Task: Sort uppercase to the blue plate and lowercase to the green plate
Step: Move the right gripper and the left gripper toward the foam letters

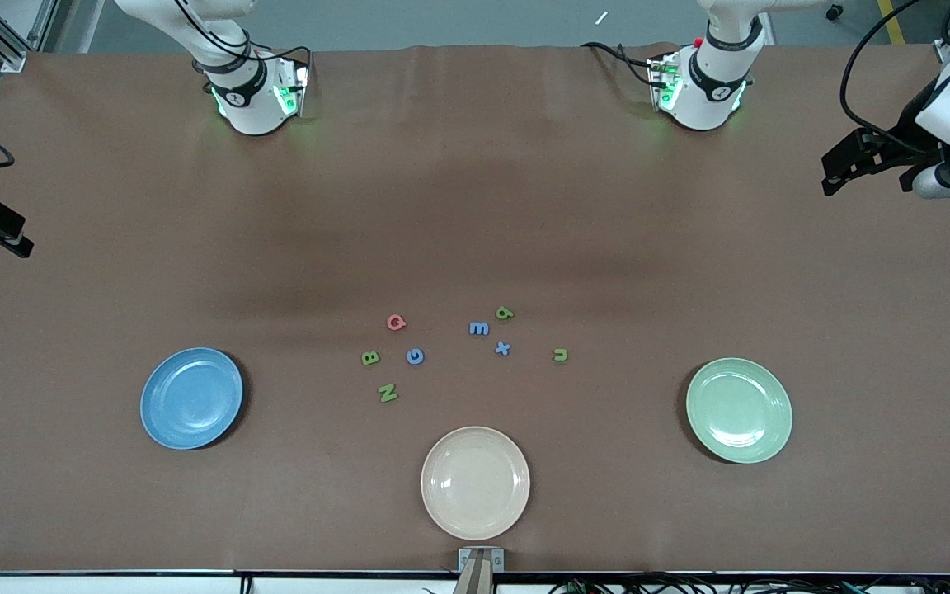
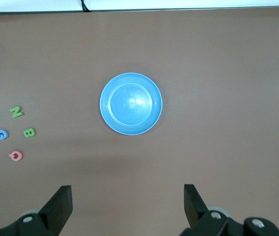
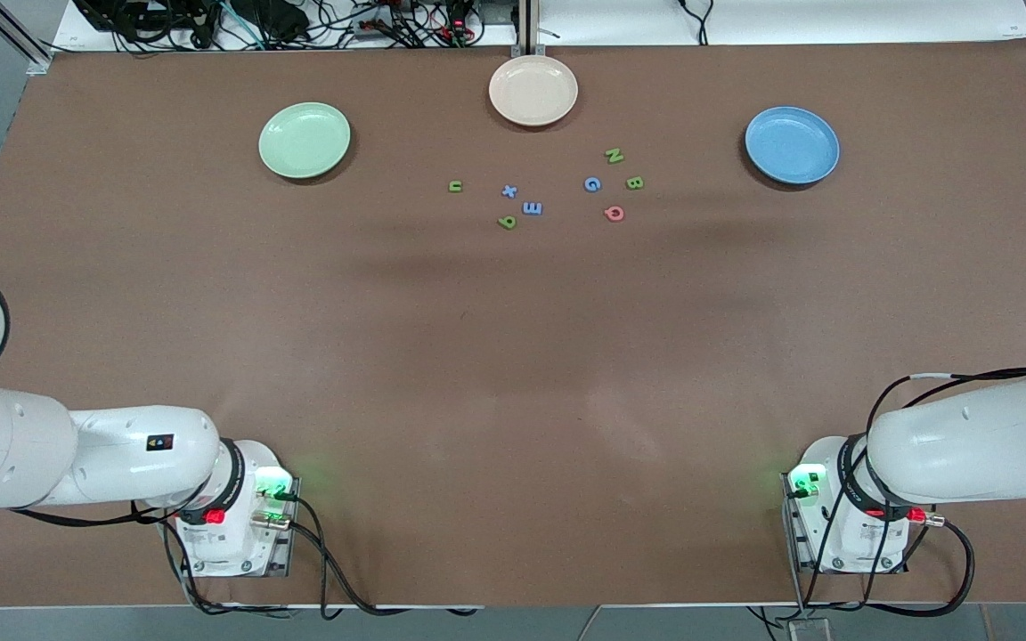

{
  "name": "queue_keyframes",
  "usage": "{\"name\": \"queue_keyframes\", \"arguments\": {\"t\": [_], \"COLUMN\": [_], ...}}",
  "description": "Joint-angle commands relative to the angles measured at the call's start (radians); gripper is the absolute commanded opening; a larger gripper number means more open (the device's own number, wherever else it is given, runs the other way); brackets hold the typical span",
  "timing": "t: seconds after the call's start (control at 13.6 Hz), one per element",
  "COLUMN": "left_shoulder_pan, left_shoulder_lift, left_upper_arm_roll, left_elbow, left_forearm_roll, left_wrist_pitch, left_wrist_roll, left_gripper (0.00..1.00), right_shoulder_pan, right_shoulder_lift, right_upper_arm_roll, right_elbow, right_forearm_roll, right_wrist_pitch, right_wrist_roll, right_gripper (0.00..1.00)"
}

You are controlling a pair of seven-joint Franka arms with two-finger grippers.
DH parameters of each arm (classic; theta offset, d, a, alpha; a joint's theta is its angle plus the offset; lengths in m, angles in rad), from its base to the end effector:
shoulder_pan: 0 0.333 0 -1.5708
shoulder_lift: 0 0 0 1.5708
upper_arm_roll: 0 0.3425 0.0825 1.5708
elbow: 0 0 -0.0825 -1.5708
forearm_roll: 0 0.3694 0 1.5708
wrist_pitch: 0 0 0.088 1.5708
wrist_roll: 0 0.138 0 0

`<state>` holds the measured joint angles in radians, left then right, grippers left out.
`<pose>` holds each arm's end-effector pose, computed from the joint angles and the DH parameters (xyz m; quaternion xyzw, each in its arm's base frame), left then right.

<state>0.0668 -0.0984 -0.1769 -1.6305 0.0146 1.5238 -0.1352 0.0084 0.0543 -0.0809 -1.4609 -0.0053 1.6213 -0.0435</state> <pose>0.4984 -0.0579 0.6392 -0.9998 -0.0133 0.0029 0.0164 0.5658 -0.0404 0.6456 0.9985 -0.0143 0.0527 0.0079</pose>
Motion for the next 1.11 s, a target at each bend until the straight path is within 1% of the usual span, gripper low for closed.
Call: {"name": "queue_keyframes", "arguments": {"t": [0.0,0.29,0.44,0.59,0.74,0.88,1.03], "left_shoulder_pan": [-0.002,-0.001,0.005,-0.008,-0.039,-0.083,-0.1], "left_shoulder_lift": [0.005,0.014,0.051,0.103,0.158,0.221,0.278], "left_upper_arm_roll": [0.001,0.002,0.002,-0.001,-0.021,-0.032,-0.035], "left_elbow": [0.018,0.026,0.05,0.052,0.054,0.047,0.035], "left_forearm_roll": [-0.01,-0.002,-0.013,-0.012,-0.002,0.001,-0.001], "left_wrist_pitch": [-0.025,-0.024,-0.025,-0.024,0.004,0.079,0.152], "left_wrist_roll": [-0.008,-0.006,0.0,0.006,-0.01,-0.012,-0.07], "left_gripper": [1.0,1.0,1.0,1.0,1.0,1.0,1.0], "right_shoulder_pan": [-0.007,-0.002,0.01,0.053,0.105,0.151,0.203], "right_shoulder_lift": [-0.005,0.009,0.062,0.123,0.211,0.29,0.373], "right_upper_arm_roll": [0.004,0.006,0.01,0.01,0.01,0.013,0.013], "right_elbow": [-0.001,-0.002,-0.002,-0.002,-0.001,-0.002,-0.002], "right_forearm_roll": [0.019,0.019,0.021,0.021,0.018,0.021,0.019], "right_wrist_pitch": [-0.001,-0.001,0.0,0.0,0.02,0.104,0.127], "right_wrist_roll": [-0.01,-0.01,-0.01,-0.01,-0.012,-0.013,-0.001], "right_gripper": [1.0,1.0,1.0,1.0,1.0,1.0,1.0]}}
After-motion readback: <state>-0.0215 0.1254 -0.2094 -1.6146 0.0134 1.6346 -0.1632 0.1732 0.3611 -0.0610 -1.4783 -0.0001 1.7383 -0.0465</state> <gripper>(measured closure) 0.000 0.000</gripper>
